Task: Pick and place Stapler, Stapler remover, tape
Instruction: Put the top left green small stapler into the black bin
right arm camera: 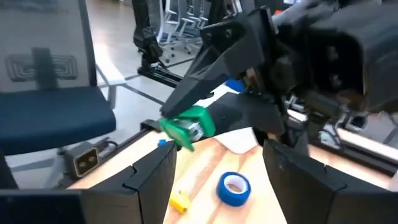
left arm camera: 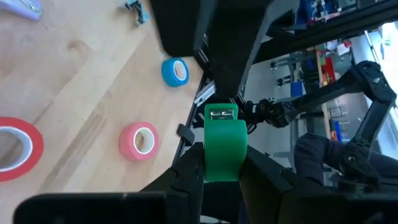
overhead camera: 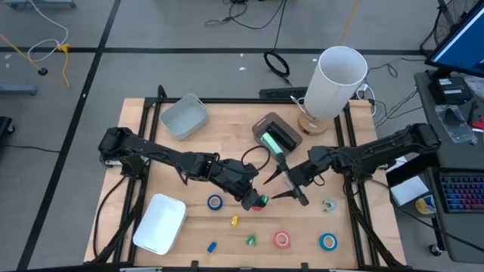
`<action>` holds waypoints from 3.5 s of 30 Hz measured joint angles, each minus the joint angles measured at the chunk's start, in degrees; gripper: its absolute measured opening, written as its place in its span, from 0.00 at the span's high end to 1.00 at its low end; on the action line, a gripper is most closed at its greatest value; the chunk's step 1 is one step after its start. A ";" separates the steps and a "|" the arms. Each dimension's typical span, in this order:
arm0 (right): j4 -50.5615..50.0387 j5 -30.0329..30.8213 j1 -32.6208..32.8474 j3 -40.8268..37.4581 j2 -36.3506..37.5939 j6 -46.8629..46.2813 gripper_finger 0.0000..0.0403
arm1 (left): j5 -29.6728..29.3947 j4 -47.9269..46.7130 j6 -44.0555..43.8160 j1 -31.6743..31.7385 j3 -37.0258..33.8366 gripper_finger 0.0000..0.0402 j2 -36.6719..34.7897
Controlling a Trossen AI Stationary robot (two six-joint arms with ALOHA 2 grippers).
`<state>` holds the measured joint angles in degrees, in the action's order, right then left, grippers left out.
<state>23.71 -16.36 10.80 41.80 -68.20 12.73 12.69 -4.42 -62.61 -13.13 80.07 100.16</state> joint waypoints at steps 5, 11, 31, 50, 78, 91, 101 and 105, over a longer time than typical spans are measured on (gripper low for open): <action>-2.92 0.01 1.18 3.32 -3.06 1.65 0.40 | 0.82 0.23 -1.42 0.11 0.00 0.77 0.00; -7.14 0.00 3.15 7.79 -7.34 5.73 0.40 | 0.98 -0.19 -2.45 0.09 0.00 0.77 0.00; -5.43 0.20 5.45 9.09 -8.29 8.27 0.48 | 5.19 -1.72 -2.80 0.64 0.00 0.77 0.00; -4.94 2.62 5.02 9.87 -10.71 12.46 0.58 | 7.06 -1.49 -5.24 0.85 0.00 0.77 0.00; -7.73 2.79 5.04 11.83 -10.71 13.38 0.87 | 8.04 -1.62 -4.76 0.87 0.00 0.77 -0.09; -9.27 3.11 5.04 11.85 -10.69 13.44 0.87 | 7.76 -2.72 -2.80 0.91 0.00 0.77 0.02; -10.70 4.11 5.02 11.85 -10.69 13.44 0.87 | 7.83 -4.52 -0.63 1.75 0.00 0.77 0.02; -10.79 4.57 4.99 11.85 -10.69 13.42 0.87 | 7.68 -4.68 -0.41 1.93 0.00 0.70 0.02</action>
<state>12.93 -11.79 15.79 53.65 -78.89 26.15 20.37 -9.10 -63.02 -11.20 80.07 100.18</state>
